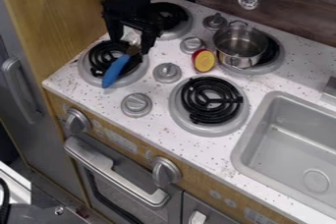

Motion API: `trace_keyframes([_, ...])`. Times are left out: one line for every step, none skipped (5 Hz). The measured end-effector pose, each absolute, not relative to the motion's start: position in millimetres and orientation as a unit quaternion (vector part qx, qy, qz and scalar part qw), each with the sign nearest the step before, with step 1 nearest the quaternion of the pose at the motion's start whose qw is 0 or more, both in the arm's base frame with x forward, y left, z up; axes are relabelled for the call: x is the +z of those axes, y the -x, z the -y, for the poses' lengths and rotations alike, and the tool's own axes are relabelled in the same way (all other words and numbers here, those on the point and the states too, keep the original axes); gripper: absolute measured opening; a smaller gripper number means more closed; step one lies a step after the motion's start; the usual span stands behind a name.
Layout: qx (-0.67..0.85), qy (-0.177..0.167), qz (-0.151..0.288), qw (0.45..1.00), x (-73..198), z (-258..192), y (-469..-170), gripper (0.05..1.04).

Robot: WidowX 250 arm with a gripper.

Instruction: Tomo el objeto azul ubicado encima del quemador izquierdo y lo movío hacia el quemador derecho de la estufa

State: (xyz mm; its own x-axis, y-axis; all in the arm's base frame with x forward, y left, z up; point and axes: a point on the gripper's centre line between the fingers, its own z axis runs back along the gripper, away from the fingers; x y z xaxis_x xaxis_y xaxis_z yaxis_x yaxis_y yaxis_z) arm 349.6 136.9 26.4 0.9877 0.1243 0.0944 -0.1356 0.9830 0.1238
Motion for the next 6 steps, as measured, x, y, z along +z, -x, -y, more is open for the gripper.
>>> trace_keyframes([0.064,-0.06,0.026,0.996,14.2,-134.9,-345.6,0.994])
trace_keyframes([0.082,-0.055,0.002,0.995,-13.1,-144.8,-343.8,0.994])
trace_keyframes([0.118,-0.057,0.001,0.991,-26.1,-170.9,-348.7,0.994])
trace_keyframes([0.151,-0.055,-0.008,0.987,-41.2,-194.9,-348.9,0.994])
trace_keyframes([0.164,-0.051,-0.015,0.985,-44.7,-204.5,-349.8,0.945])
trace_keyframes([0.163,-0.041,-0.016,0.986,-47.5,-201.5,-350.3,0.684])
